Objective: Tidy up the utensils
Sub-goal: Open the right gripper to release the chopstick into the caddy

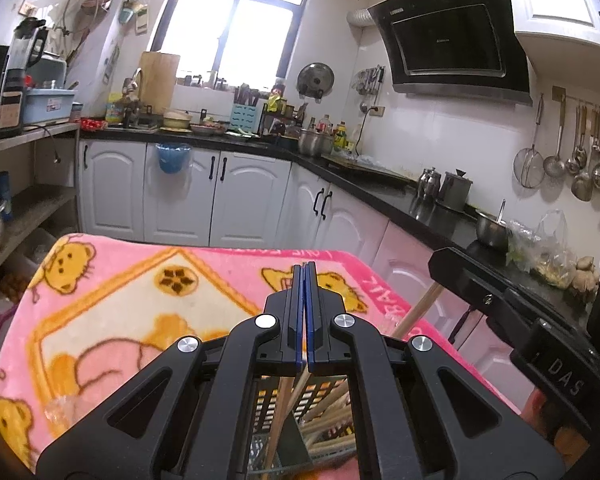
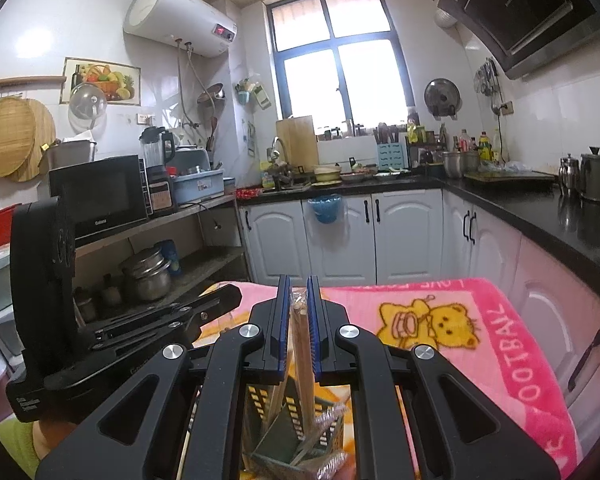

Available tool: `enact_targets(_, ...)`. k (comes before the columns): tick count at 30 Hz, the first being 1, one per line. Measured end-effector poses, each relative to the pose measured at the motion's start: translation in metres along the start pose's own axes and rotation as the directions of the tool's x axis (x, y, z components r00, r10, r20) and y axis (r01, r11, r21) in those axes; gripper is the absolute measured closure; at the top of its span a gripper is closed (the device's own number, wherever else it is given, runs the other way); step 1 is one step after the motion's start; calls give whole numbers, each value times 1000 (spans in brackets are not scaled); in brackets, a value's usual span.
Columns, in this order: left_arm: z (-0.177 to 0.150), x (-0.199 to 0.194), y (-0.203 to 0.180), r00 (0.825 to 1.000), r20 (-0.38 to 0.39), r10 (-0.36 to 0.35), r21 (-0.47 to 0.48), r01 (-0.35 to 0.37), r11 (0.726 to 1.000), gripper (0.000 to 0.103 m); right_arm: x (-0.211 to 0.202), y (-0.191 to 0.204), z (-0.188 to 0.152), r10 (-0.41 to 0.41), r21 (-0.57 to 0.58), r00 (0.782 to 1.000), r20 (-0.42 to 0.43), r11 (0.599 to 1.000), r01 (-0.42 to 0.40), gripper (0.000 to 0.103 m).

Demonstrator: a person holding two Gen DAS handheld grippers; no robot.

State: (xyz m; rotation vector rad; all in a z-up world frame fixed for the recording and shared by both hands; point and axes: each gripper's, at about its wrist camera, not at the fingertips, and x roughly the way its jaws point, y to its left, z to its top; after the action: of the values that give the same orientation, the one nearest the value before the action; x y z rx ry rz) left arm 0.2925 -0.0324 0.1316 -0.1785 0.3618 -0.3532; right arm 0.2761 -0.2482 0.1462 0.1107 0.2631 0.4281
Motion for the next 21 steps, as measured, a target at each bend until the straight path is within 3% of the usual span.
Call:
enact_targets(13, -12, -15, 3, 999, 28, 27, 3, -27, 1000, 103, -15, -8, -18, -15, 40, 999, -41, 999, 17, 93)
enact_targets(21, -5, -21, 3, 997, 66, 41, -7, -41, 999, 103, -24, -9, -24, -21, 50, 998, -55, 998, 24, 86)
